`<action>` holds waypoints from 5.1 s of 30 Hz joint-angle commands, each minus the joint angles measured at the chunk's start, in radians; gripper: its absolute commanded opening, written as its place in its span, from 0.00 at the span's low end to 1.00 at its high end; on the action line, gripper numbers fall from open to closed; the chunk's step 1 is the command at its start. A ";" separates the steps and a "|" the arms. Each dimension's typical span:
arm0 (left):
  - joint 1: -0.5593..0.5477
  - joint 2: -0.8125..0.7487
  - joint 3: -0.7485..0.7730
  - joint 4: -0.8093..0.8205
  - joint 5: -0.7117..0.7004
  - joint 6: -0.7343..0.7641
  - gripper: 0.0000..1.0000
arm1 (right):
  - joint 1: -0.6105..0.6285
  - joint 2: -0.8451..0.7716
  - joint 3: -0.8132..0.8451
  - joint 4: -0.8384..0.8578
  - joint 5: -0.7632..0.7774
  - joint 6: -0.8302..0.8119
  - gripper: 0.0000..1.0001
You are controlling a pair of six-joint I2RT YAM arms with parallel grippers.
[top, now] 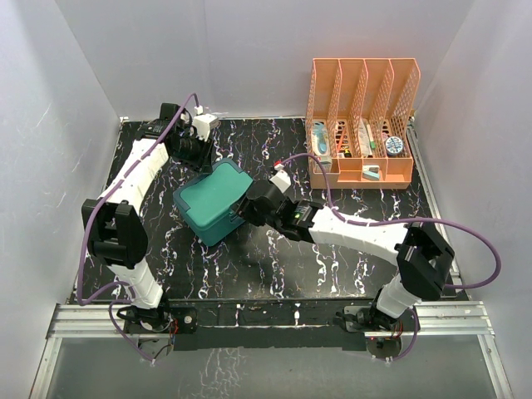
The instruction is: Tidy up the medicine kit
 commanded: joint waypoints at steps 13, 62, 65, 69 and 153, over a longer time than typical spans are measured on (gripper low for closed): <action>0.001 -0.015 -0.062 -0.059 -0.018 0.009 0.29 | 0.012 -0.197 -0.068 -0.102 0.129 0.035 0.25; -0.003 0.003 -0.043 -0.096 0.004 0.026 0.28 | 0.014 0.068 -0.095 0.273 0.037 0.009 0.15; -0.004 0.006 -0.043 -0.097 0.007 0.025 0.28 | 0.013 0.069 -0.081 0.259 0.040 -0.002 0.15; -0.008 0.007 -0.043 -0.097 0.006 0.025 0.28 | 0.013 0.067 -0.077 0.258 0.041 -0.003 0.16; -0.049 0.025 -0.069 -0.105 -0.001 0.020 0.26 | 0.029 0.019 -0.057 0.126 0.071 0.060 0.24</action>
